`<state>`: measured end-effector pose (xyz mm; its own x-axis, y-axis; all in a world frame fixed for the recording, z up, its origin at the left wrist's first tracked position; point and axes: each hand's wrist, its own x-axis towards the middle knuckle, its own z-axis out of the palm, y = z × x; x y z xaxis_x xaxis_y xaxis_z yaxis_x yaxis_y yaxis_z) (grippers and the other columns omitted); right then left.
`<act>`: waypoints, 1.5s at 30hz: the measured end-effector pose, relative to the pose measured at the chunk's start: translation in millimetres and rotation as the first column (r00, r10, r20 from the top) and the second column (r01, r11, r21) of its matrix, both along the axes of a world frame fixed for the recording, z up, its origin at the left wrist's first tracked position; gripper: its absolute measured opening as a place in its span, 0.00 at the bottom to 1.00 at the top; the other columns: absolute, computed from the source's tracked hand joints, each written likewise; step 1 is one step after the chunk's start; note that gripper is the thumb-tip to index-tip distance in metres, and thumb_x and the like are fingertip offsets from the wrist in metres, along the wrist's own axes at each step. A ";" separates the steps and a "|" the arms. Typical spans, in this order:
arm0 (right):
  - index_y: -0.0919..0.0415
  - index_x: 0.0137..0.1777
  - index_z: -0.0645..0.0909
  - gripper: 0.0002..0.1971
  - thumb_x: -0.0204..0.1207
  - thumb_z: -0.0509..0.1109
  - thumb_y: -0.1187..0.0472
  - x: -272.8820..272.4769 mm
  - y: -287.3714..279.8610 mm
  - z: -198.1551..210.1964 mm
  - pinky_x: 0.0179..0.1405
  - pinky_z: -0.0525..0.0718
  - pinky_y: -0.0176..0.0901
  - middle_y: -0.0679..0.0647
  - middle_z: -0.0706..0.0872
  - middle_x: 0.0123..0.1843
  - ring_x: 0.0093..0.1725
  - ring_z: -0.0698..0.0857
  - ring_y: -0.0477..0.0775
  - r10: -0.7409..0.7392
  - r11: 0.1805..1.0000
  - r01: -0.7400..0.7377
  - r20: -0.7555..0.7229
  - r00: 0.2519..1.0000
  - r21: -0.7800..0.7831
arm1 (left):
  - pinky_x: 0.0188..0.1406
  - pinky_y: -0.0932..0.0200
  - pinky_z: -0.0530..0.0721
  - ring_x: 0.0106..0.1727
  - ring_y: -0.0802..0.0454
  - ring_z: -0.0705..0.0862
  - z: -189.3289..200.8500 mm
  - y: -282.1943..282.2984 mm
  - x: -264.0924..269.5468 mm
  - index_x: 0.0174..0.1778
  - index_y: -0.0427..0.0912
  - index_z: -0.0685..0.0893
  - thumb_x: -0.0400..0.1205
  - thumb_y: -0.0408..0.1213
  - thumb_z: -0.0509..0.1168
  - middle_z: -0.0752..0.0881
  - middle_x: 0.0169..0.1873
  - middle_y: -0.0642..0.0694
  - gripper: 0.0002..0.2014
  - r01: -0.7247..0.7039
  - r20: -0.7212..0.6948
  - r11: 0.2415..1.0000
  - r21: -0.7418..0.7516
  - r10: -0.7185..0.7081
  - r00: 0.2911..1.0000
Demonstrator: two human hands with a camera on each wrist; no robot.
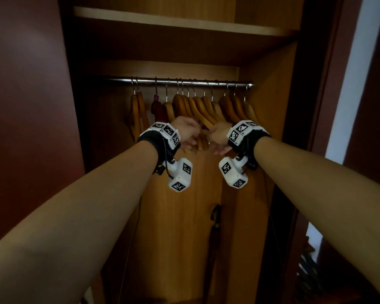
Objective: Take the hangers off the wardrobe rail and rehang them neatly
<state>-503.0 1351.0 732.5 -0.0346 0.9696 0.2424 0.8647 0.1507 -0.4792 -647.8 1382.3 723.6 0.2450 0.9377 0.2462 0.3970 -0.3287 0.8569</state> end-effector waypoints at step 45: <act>0.64 0.55 0.84 0.13 0.84 0.59 0.60 125.4 -659.0 -92.7 0.44 0.92 0.54 0.61 0.91 0.46 0.38 0.92 0.56 -0.884 0.460 0.881 -0.148 0.444 -0.107 | 0.29 0.60 0.86 0.39 0.53 0.87 -88.2 -545.5 206.2 0.52 0.45 0.83 0.85 0.37 0.63 0.88 0.49 0.45 0.05 0.896 0.007 0.425 -0.127 -0.903 0.430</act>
<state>-377.6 692.0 639.8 0.8785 0.4569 0.1394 0.4384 -0.6552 -0.6153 -441.6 836.9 635.3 0.9731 0.1925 0.1265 -0.0279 -0.4464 0.8944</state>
